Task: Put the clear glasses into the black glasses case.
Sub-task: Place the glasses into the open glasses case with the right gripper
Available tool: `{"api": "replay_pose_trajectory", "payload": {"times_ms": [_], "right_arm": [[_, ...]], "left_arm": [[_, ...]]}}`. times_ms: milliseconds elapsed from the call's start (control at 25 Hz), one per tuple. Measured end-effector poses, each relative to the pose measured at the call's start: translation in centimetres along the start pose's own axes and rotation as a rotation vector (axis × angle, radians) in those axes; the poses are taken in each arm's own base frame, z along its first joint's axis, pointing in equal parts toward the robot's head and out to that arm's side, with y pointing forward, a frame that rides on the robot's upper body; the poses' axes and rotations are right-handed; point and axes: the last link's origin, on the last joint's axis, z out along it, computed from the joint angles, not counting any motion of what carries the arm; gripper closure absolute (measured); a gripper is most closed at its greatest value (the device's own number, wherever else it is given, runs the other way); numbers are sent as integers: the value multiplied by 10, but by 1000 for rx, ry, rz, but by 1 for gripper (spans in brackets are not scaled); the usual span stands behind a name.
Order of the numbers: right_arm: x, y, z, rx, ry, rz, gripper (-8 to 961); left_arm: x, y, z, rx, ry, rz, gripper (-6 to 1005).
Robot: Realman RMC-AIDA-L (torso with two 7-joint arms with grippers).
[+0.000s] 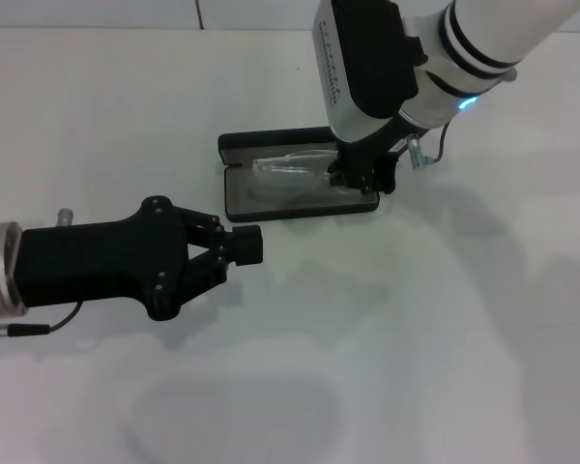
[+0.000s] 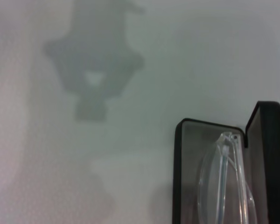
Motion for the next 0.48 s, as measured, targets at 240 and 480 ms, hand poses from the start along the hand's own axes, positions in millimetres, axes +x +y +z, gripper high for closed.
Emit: {"api": "replay_pose_trajectory", "payload": {"times_ms": [240, 480], "right_arm": [[-1, -1, 2, 12, -7, -8, 904], [-2, 2, 4, 1, 2, -11, 895]], "left_arm": [[0, 0, 1, -6, -3, 0, 932], [0, 0, 2, -7, -4, 0, 928]]}}
